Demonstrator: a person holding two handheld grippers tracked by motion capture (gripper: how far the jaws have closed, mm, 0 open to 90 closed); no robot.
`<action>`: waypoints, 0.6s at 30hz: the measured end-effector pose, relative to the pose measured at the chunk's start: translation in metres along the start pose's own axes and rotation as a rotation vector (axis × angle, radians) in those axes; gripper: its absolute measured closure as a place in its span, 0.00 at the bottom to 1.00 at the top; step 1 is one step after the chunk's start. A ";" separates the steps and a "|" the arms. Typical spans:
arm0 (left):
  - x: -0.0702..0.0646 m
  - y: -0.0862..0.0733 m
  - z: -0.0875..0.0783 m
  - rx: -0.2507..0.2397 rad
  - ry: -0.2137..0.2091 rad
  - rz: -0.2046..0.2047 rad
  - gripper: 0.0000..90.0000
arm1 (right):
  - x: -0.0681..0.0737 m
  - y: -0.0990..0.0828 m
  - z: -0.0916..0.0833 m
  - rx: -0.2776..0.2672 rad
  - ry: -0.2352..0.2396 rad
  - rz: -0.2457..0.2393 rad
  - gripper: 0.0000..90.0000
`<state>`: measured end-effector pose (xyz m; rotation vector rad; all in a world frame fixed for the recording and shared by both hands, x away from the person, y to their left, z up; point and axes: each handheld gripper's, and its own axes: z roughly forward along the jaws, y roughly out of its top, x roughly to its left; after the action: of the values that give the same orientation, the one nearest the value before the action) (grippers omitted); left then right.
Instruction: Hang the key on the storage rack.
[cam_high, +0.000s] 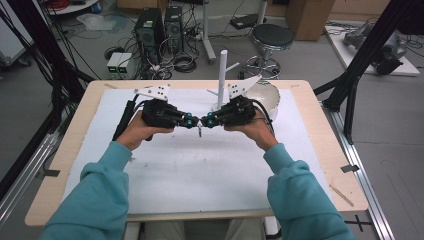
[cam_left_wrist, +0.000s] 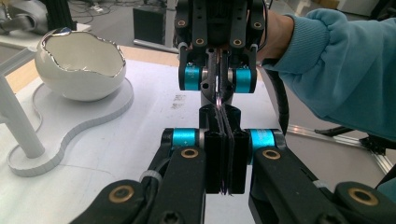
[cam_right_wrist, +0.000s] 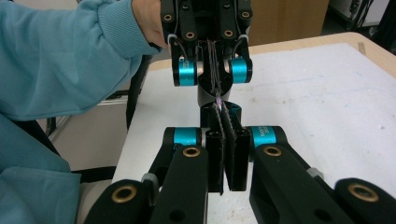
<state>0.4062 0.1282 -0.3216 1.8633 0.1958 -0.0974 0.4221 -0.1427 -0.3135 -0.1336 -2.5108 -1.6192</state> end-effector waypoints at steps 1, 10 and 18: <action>0.000 0.000 0.000 -0.001 -0.002 -0.001 0.98 | 0.000 0.000 0.000 -0.001 -0.005 -0.002 0.99; 0.000 -0.002 0.001 -0.027 0.004 0.023 0.95 | 0.002 0.002 -0.002 0.007 -0.006 0.002 0.99; 0.003 -0.007 0.000 -0.042 0.145 -0.006 0.15 | 0.000 0.003 -0.012 0.013 -0.062 0.042 0.99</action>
<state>0.4080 0.1307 -0.3291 1.8288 0.3013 0.0373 0.4235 -0.1524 -0.3054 -0.2372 -2.5455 -1.6071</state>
